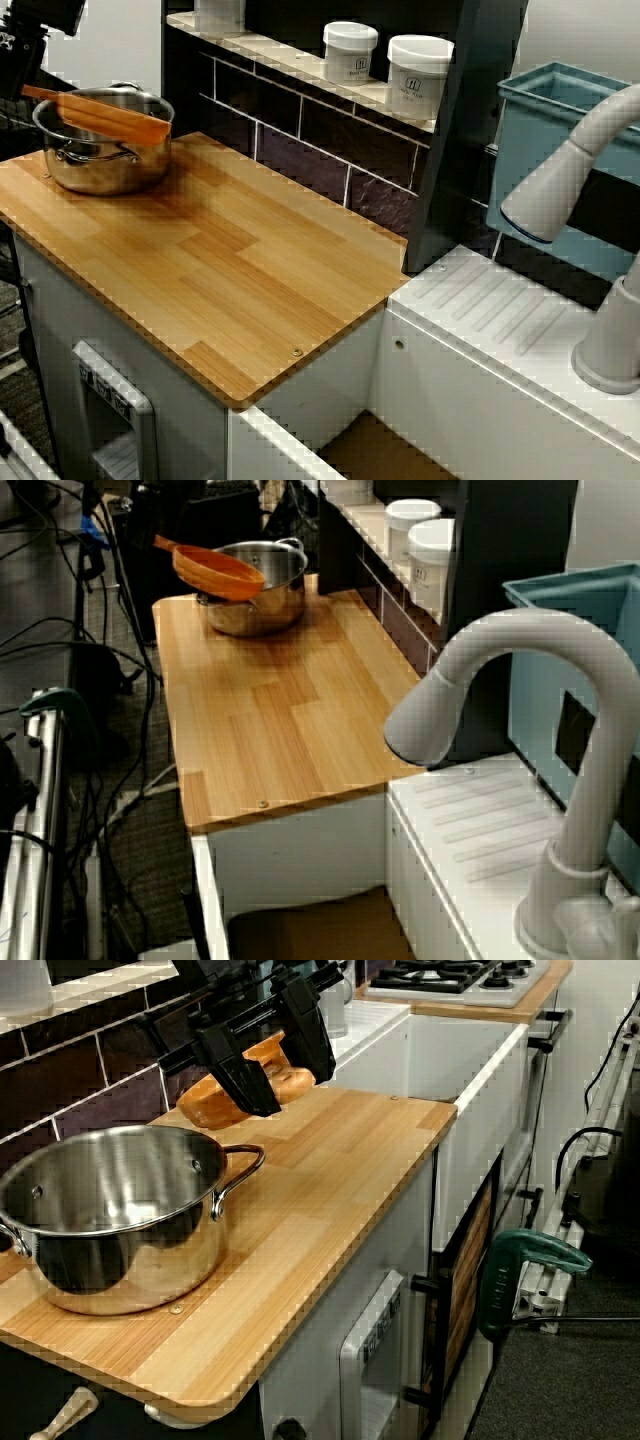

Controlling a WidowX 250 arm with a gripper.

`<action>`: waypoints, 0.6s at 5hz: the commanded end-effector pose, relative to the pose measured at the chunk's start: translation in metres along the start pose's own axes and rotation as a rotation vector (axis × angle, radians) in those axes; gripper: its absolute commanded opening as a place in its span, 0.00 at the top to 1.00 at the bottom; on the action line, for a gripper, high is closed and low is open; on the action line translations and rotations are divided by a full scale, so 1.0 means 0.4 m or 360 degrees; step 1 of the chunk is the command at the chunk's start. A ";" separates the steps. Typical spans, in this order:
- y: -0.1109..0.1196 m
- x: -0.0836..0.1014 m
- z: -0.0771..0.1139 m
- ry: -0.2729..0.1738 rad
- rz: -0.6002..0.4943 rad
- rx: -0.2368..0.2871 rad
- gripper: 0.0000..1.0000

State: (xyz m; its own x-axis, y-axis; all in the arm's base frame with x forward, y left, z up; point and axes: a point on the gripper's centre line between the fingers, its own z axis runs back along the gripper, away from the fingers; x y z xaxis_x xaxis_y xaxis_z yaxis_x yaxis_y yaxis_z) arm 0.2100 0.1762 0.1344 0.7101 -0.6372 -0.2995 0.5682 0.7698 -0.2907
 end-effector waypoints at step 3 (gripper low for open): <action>-0.099 0.070 0.149 -0.0028 0.0347 0.0616 1.00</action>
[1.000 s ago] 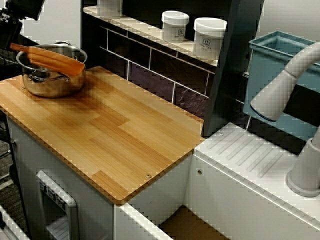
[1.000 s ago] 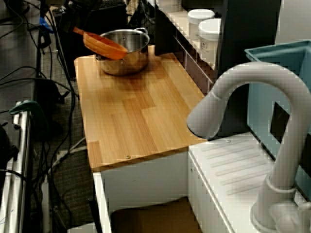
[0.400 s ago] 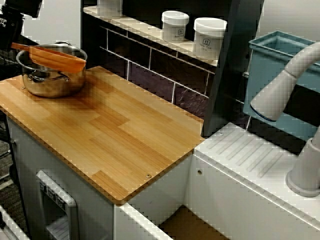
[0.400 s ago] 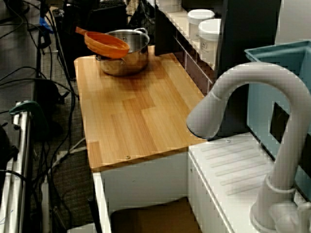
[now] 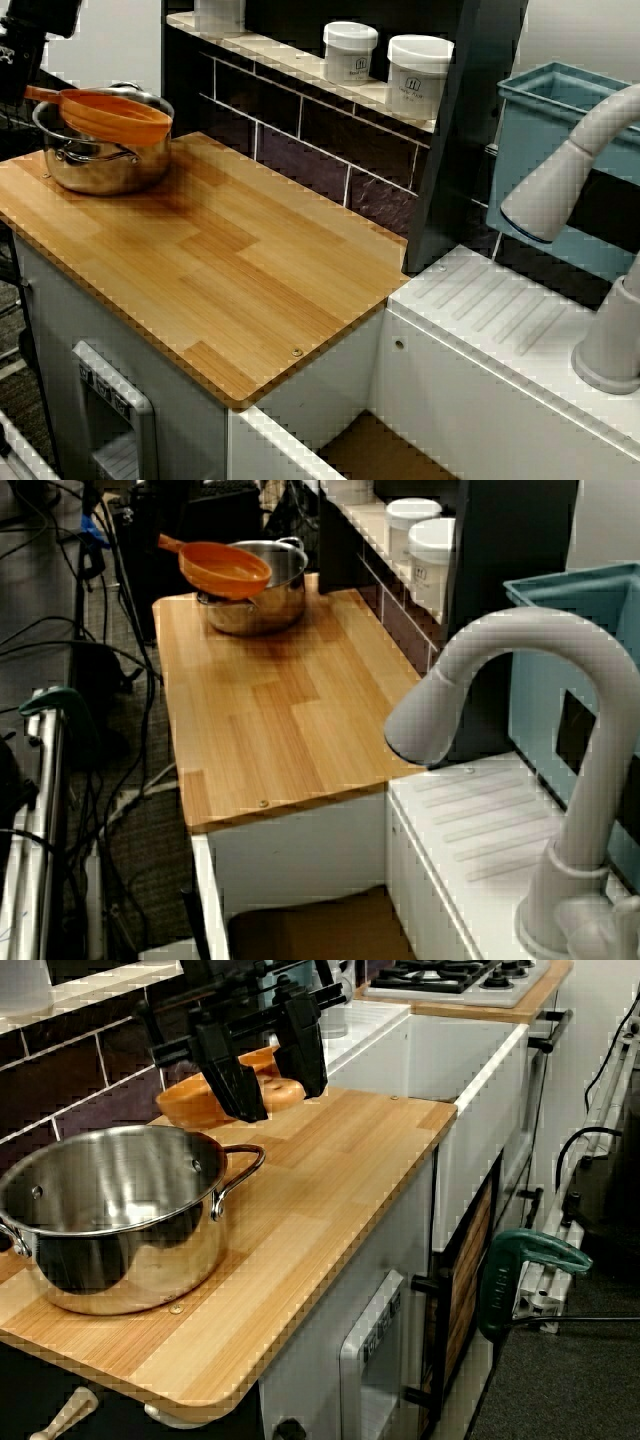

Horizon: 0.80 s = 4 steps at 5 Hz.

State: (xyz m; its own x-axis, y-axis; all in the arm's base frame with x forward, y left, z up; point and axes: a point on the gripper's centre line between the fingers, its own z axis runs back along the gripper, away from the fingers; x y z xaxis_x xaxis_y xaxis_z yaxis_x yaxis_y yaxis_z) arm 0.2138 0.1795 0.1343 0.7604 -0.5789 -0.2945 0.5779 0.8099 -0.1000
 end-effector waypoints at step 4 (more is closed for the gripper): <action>-0.331 0.194 0.156 -0.0131 0.0401 0.0740 1.00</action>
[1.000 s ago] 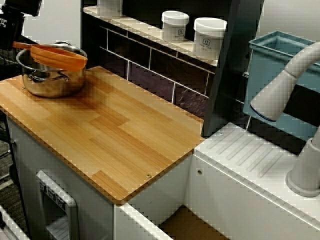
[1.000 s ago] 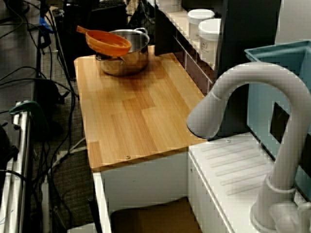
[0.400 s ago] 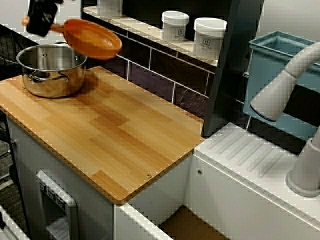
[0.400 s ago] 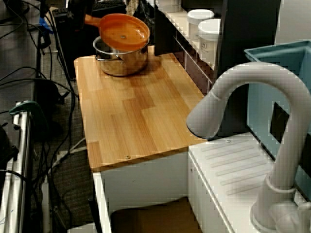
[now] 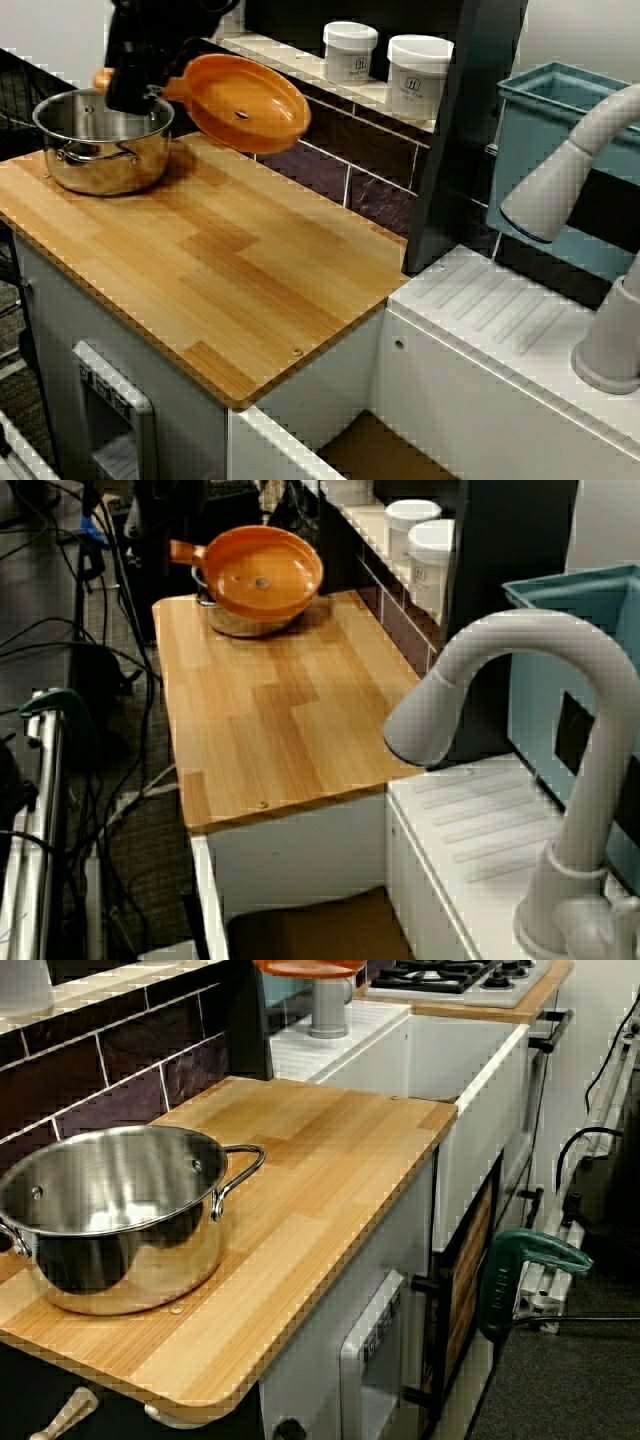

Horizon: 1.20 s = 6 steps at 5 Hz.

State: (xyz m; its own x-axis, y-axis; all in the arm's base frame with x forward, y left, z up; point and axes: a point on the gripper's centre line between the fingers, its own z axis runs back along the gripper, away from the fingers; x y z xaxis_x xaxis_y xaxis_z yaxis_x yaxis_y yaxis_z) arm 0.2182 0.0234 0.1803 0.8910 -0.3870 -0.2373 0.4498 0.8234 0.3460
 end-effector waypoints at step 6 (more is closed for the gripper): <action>0.029 -0.061 -0.021 -0.0478 0.0383 0.0343 1.00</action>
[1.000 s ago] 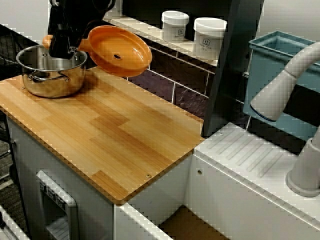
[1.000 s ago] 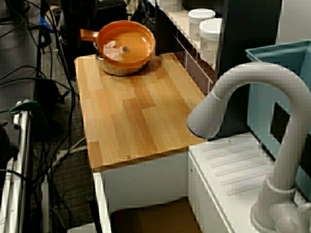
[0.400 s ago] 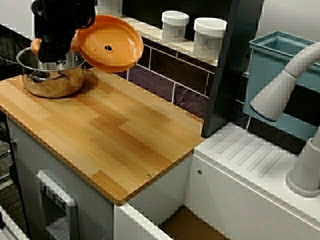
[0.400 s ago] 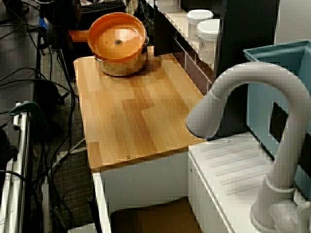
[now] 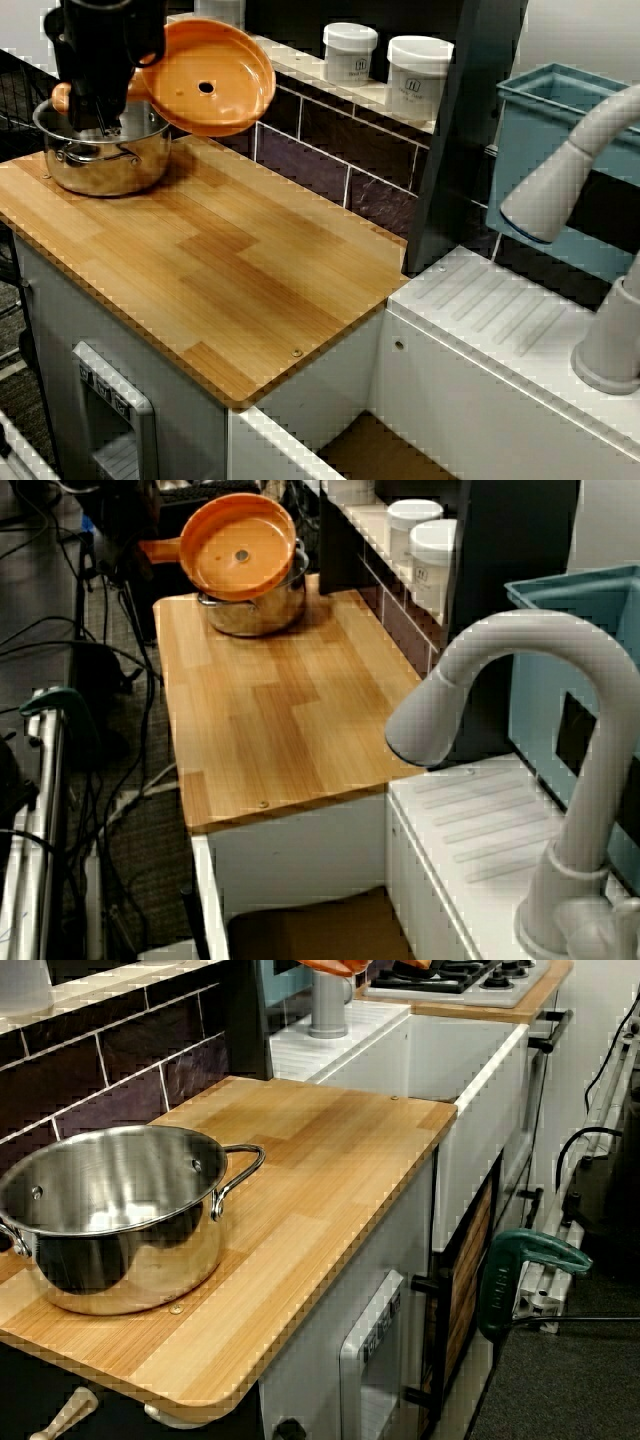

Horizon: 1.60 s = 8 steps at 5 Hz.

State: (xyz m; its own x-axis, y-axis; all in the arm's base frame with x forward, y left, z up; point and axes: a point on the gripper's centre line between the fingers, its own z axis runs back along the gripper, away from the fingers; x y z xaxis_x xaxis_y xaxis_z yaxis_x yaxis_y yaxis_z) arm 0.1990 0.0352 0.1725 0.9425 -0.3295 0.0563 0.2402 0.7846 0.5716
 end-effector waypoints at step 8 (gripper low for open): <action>0.174 0.052 0.063 -0.0003 -0.0381 -0.0995 1.00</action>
State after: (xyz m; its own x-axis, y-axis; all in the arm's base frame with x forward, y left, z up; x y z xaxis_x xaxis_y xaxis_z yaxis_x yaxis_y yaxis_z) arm 0.2251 0.0690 0.2286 0.8479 -0.5288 -0.0372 0.5273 0.8486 -0.0428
